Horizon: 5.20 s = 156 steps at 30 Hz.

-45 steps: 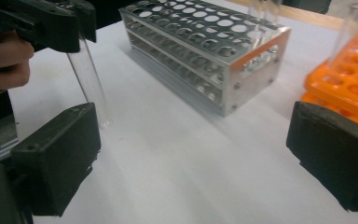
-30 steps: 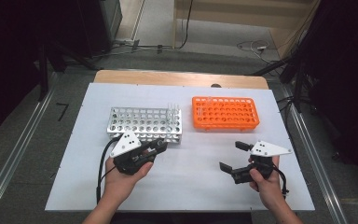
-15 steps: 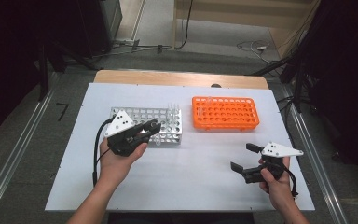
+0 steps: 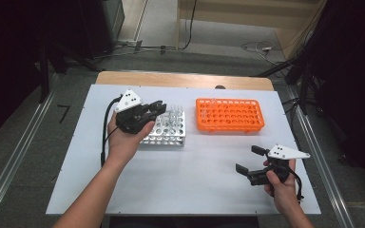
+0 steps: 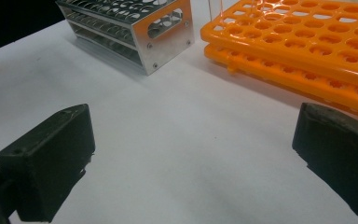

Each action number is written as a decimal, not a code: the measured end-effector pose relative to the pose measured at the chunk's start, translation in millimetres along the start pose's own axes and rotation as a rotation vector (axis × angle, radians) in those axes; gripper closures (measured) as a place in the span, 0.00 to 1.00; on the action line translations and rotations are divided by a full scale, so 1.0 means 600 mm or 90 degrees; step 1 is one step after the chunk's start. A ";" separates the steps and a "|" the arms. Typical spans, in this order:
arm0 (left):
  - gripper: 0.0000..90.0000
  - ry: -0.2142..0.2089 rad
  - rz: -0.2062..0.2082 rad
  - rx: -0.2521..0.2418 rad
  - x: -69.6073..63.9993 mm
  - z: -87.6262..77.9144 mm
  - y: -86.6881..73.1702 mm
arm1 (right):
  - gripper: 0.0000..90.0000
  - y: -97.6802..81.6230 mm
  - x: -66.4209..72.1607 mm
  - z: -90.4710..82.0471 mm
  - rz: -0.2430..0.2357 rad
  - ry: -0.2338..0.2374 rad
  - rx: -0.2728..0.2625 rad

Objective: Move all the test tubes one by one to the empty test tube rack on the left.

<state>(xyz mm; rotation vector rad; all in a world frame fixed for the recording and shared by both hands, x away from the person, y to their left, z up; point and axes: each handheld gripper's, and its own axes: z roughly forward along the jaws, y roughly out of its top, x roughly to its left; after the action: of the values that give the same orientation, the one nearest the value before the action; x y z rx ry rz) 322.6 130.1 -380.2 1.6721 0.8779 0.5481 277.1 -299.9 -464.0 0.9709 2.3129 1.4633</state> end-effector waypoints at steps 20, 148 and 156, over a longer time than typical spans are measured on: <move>0.85 0.062 -0.031 0.010 0.050 0.083 -0.007 | 0.00 -0.005 0.000 0.005 0.007 0.005 0.005; 0.00 0.014 -0.098 0.021 -0.045 -0.138 -0.179 | 0.25 0.162 -0.037 0.177 0.043 -0.033 0.016; 0.00 0.015 -0.099 0.025 -0.043 -0.136 -0.181 | 0.44 0.159 -0.034 0.212 0.017 -0.037 0.035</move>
<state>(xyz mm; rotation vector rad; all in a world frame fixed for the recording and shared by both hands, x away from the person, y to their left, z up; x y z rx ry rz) 217.1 171.8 -459.2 1.6195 1.0327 0.4472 397.4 -195.5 -443.9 1.0477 2.3179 1.3697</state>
